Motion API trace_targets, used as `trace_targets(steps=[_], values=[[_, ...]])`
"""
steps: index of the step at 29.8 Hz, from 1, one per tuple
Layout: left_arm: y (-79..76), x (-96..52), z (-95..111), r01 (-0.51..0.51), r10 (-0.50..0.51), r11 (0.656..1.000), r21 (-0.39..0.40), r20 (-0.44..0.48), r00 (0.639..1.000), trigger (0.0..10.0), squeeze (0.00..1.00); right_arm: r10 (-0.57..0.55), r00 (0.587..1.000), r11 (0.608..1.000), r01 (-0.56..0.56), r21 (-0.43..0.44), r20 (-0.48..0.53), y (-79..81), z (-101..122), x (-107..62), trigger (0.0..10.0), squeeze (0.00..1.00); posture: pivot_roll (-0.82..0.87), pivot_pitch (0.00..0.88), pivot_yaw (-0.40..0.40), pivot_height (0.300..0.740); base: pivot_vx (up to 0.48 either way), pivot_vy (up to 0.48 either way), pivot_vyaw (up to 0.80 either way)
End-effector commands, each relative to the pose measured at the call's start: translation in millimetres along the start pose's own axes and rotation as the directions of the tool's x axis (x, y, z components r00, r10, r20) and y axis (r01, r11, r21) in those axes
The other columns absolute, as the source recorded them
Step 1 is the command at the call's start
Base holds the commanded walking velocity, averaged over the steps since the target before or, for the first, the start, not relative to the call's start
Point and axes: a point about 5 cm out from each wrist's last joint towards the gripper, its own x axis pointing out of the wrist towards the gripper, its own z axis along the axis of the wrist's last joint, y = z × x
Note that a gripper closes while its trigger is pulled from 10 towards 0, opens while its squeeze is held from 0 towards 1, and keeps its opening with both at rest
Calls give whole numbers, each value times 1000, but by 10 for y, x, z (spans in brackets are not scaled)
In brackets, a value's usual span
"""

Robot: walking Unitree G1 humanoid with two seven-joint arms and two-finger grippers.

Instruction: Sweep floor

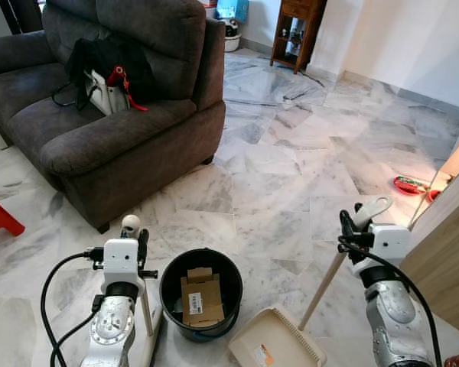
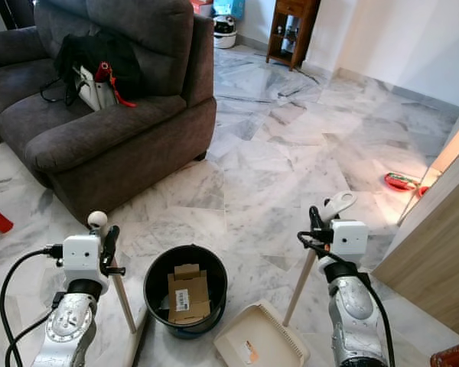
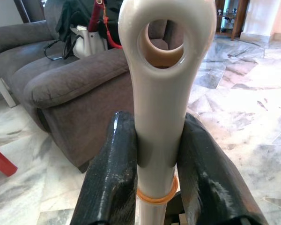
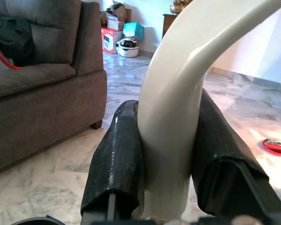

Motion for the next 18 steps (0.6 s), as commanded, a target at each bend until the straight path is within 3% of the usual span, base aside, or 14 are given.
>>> trace_targets(steps=[1,18], values=[[-4,44,79,-3,2,1000,4,34,999,10000,0,-4,999,1000,4,4,41,8,81,52,10000,0,-11,0,-46,740,0,0,0],[-22,93,109,-9,9,1000,-1,46,999,10000,0,-19,998,999,18,30,56,37,126,116,10000,0,-3,0,-56,740,0,0,0]])
